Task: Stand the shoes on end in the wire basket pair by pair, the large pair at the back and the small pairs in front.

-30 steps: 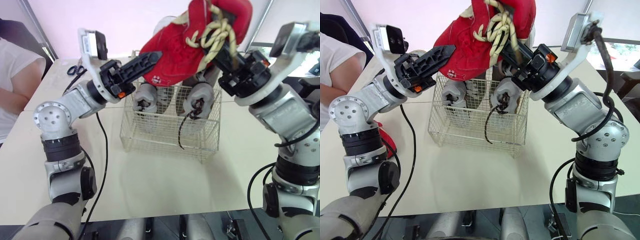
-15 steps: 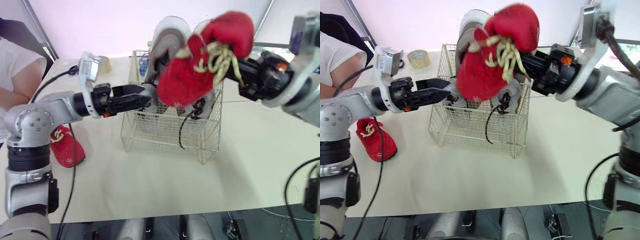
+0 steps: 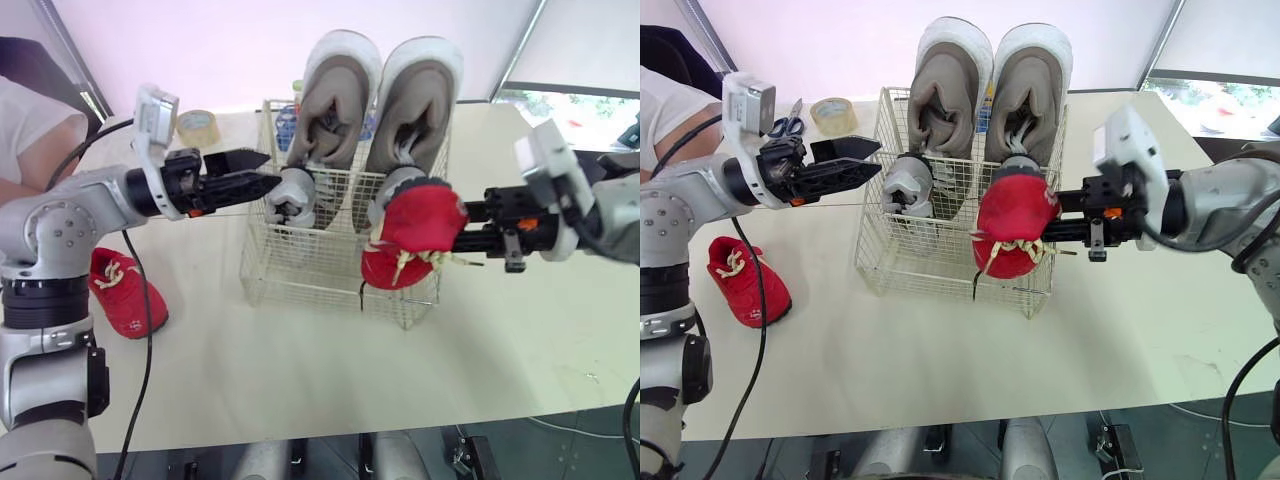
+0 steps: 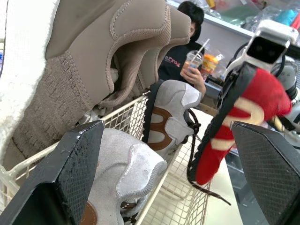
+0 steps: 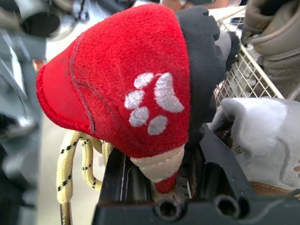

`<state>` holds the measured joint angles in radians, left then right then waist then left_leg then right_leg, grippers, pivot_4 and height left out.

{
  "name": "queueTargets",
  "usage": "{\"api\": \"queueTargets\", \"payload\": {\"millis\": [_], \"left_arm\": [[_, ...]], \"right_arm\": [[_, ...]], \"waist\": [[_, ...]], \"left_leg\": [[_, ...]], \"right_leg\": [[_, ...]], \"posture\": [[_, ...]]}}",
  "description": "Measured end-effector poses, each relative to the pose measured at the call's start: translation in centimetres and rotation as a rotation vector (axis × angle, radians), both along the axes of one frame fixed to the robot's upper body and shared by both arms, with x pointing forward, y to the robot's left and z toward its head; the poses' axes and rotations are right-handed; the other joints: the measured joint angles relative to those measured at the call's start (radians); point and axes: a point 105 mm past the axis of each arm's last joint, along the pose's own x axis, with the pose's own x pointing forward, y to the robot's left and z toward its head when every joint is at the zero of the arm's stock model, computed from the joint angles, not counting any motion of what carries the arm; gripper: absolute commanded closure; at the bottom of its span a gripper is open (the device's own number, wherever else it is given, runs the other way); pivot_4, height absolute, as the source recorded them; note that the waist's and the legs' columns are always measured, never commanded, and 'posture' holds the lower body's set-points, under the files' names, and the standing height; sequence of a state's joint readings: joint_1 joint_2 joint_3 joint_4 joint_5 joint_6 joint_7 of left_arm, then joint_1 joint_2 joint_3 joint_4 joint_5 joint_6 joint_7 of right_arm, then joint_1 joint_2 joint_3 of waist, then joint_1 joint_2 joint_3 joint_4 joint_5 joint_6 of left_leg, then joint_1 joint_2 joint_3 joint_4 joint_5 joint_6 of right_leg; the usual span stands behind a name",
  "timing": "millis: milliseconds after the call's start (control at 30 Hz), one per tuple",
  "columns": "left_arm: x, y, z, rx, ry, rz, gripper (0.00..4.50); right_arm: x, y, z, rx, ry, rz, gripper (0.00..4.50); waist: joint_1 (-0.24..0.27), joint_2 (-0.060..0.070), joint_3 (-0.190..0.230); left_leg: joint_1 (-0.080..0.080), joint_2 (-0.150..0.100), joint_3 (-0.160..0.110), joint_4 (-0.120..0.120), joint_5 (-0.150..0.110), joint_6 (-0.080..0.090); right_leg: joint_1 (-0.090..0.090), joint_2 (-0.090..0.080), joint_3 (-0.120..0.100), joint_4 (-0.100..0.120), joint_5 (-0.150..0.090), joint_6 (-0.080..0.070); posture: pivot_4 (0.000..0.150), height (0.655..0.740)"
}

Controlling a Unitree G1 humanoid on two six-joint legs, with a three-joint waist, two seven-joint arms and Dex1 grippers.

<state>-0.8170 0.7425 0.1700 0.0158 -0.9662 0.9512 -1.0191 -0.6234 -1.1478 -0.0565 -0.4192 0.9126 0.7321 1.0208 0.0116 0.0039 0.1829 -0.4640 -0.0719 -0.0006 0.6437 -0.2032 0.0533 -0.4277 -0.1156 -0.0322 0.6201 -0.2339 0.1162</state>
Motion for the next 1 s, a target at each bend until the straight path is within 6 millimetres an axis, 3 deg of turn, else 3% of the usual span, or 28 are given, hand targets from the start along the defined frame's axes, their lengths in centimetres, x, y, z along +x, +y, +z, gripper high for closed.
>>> {"api": "queueTargets", "payload": {"millis": [633, 933, 967, 1000], "left_arm": [[0.1, 0.3, -0.7, 0.013, 0.013, 0.019, 0.07], [0.0, 0.3, -0.7, 0.012, 0.005, 0.035, 0.07], [0.0, 0.3, -0.8, 0.01, 0.006, 0.034, 0.0], [0.0, 0.3, -0.8, 0.008, 0.006, 0.034, 0.0]], "right_arm": [[0.4, -0.1, -4.8, -0.155, 0.027, 0.006, 4.0], [-0.1, -0.6, -4.6, -0.168, 0.003, -0.017, 4.0], [0.0, -0.6, -4.4, -0.154, 0.004, -0.025, 2.97], [0.0, -0.5, -4.3, -0.138, 0.007, -0.03, 2.6]], "waist": [[0.002, 0.0, 0.0], [0.006, 0.0, 0.0], [0.006, 0.0, 0.0], [0.004, 0.0, 0.0]], "left_leg": [[0.001, -0.001, 0.0, 0.001, 0.0, 0.0], [0.001, -0.001, 0.0, 0.002, 0.0, 0.0], [0.001, -0.001, 0.0, 0.002, 0.0, 0.0], [0.001, -0.001, 0.0, 0.002, 0.0, 0.0]], "right_leg": [[0.001, 0.0, 0.0, 0.0, 0.0, 0.0], [0.002, -0.001, 0.0, 0.0, 0.0, 0.0], [0.002, -0.001, 0.0, 0.0, 0.0, 0.0], [0.002, -0.001, 0.0, 0.0, 0.0, 0.0]], "posture": [[0.15, 0.74], [0.15, 0.74], [0.15, 0.74], [0.15, 0.74]]}}
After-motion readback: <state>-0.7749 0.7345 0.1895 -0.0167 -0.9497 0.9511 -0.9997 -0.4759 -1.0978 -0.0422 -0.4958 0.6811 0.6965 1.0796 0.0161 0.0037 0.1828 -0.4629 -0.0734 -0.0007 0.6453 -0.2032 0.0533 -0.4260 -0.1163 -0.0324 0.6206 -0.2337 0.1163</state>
